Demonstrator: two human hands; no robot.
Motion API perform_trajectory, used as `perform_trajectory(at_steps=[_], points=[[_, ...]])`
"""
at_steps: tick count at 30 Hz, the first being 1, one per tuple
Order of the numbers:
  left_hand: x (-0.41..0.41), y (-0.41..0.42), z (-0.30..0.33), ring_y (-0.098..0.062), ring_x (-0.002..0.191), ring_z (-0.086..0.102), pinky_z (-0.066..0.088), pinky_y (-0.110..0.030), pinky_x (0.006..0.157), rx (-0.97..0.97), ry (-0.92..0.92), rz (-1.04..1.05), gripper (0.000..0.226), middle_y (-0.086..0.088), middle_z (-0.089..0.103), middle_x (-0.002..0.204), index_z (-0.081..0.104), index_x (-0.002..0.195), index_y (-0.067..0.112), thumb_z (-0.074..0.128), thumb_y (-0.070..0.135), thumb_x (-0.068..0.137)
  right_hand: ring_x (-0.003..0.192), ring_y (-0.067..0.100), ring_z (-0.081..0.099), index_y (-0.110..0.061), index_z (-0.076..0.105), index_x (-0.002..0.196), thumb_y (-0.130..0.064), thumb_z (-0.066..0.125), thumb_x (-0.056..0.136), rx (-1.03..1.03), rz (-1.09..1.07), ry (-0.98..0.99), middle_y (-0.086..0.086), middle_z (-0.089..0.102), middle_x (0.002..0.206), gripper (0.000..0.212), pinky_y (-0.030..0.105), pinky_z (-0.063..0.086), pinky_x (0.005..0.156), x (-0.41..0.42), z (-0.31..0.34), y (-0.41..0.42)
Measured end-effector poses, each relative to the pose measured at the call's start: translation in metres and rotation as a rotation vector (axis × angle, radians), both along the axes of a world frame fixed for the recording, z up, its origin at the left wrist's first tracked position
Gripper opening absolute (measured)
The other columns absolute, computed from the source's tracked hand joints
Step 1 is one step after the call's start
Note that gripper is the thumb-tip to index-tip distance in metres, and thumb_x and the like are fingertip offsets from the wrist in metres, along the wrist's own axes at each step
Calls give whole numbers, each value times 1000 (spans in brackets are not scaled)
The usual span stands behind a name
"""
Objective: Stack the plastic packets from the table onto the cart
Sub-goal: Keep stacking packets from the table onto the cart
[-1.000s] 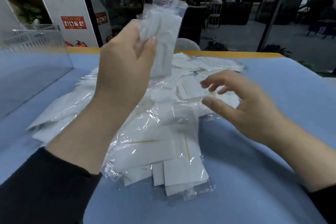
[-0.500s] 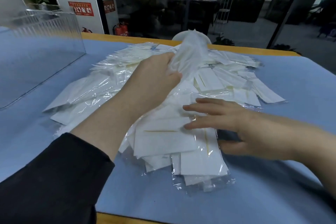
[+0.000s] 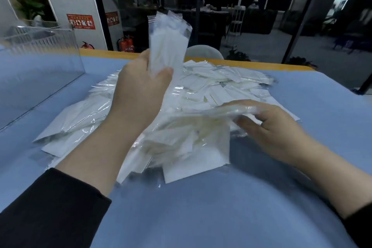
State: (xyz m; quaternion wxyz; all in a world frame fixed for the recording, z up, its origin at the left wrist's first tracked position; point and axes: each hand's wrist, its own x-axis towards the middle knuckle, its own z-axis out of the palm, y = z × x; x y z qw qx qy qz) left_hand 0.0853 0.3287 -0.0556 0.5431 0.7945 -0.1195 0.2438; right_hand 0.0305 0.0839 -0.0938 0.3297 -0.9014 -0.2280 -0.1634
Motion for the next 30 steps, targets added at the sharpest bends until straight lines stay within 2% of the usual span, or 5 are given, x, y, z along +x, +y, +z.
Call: perform_trajectory(at_steps=[3,6,20,26,30], points=[[-2,-3,0,4,74,62,44,-8,59,-74,7,-5,13,19,69,79,64,89,37,65,26,95,70,5,61,-30,67,79,-24,56,102,266,-238,13,-14,70,76,26,21,43,69,12,1,-19],[-1,-8,-2,1,78,67,52,-20,70,-134,60,-37,15,21,72,83,65,87,38,67,26,95,95,37,66,-19,70,96,-30,58,101,529,-340,83,12,73,97,17,54,53,91,21,1,-34],[-6,-90,-2,-10,65,63,49,-30,66,-608,350,-121,13,15,68,67,66,93,23,55,18,98,81,21,71,-15,71,109,-17,55,103,1064,-342,203,8,77,102,18,32,55,66,20,12,-47],[-9,-93,-6,-22,76,75,59,-33,54,-575,409,-166,18,-5,78,90,69,103,16,51,17,100,92,39,65,-15,71,110,-23,57,101,1123,-352,241,11,76,109,18,51,46,84,23,11,-53],[-16,-98,-8,-4,84,66,53,-28,72,-528,452,-228,24,25,70,75,67,99,28,48,42,105,105,34,70,-20,74,104,-18,56,102,1027,-356,209,3,77,104,19,55,56,93,21,14,-48]])
